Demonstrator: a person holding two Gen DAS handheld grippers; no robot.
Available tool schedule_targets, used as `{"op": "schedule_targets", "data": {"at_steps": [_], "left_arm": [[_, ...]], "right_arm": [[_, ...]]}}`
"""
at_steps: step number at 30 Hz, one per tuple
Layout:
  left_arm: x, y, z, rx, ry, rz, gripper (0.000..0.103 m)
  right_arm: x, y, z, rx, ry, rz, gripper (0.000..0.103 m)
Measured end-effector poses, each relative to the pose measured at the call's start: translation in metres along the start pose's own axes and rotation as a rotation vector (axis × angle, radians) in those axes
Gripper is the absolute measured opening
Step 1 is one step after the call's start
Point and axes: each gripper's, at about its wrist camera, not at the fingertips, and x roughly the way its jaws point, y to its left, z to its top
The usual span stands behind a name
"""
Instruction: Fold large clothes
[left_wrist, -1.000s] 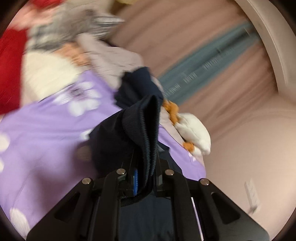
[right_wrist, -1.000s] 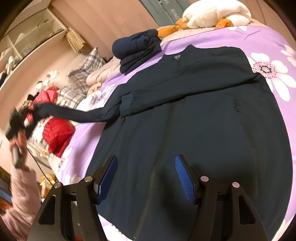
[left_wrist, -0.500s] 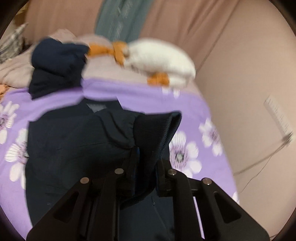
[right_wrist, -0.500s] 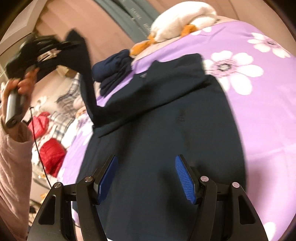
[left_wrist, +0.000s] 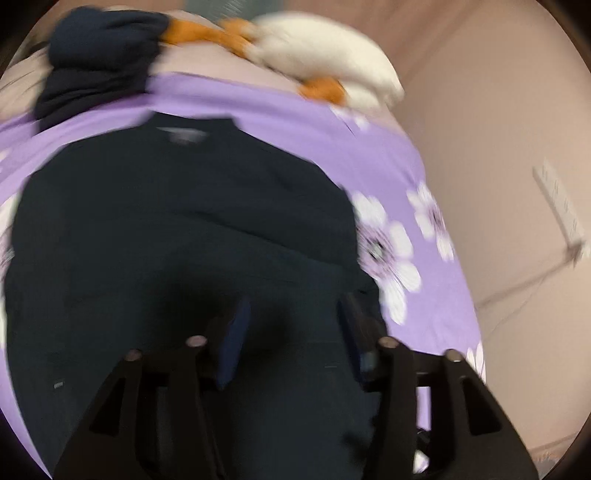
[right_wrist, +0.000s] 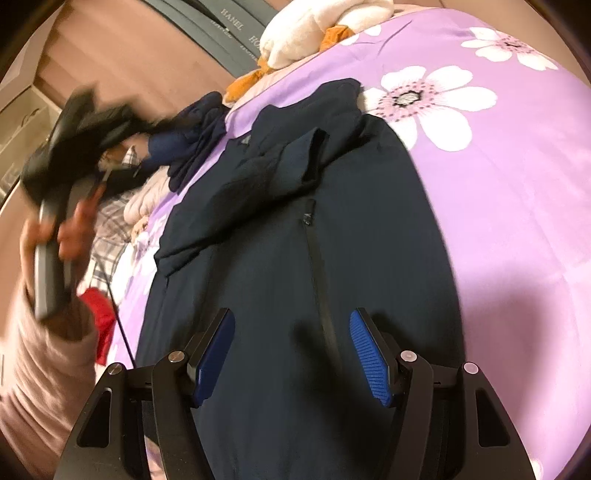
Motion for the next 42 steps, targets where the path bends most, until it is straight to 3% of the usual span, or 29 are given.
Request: {"op": "schedule_targets", "data": {"at_steps": [1,3,8,13,18,21,23,26,27,28,29,30,32,38,42], "left_arm": [[-0.018,0.029,-0.010,-0.037,-0.060,0.044,0.066],[-0.045,0.075,-0.027,-0.093,-0.117,0.122,0.067],[-0.083,0.202,-0.070,-0.356,-0.120,0.186,0.067],[-0.099,0.272,-0.084,-0.572,-0.150,0.081,0.067],[-0.083,0.285,-0.070,-0.615,-0.155,-0.041,0.067],[-0.061,0.282,-0.051,-0.634,-0.142,-0.087,0.067],[-0.045,0.281,-0.038,-0.648,-0.148,-0.094,0.067],[-0.031,0.285,-0.028,-0.682,-0.181,-0.018,0.064],[-0.028,0.286,-0.026,-0.690,-0.187,0.008,0.055],[-0.025,0.288,-0.024,-0.693,-0.190,0.028,0.038],[-0.025,0.290,-0.024,-0.689,-0.191,0.034,0.025],[-0.026,0.291,-0.023,-0.679,-0.198,0.056,0.023],[-0.029,0.292,-0.023,-0.658,-0.217,0.089,0.010],[-0.028,0.301,-0.028,-0.656,-0.217,0.091,0.012],[-0.021,0.299,-0.033,-0.647,-0.205,0.106,0.014]], "right_arm": [[0.003,0.002,0.002,0.000,-0.001,0.009,0.066],[0.010,0.004,0.006,0.010,-0.004,0.033,0.069],[0.033,0.013,0.019,0.031,0.002,0.077,0.070],[0.059,0.009,0.048,0.127,-0.027,0.097,0.070],[0.080,-0.003,0.063,0.215,-0.049,-0.002,0.070],[0.082,-0.013,0.062,0.283,-0.078,0.013,0.070],[0.079,-0.016,0.062,0.310,-0.099,0.042,0.070],[0.079,-0.024,0.062,0.359,-0.116,0.060,0.070],[0.081,-0.024,0.063,0.360,-0.121,0.056,0.066],[0.083,-0.022,0.066,0.345,-0.124,0.049,0.060],[0.086,-0.017,0.068,0.328,-0.122,0.039,0.042],[0.089,-0.013,0.071,0.294,-0.106,0.014,0.027],[0.095,-0.004,0.077,0.232,-0.092,-0.042,0.012],[0.051,0.040,0.101,0.010,-0.241,-0.017,0.011],[0.052,0.035,0.109,0.002,-0.264,-0.069,0.011]]}}
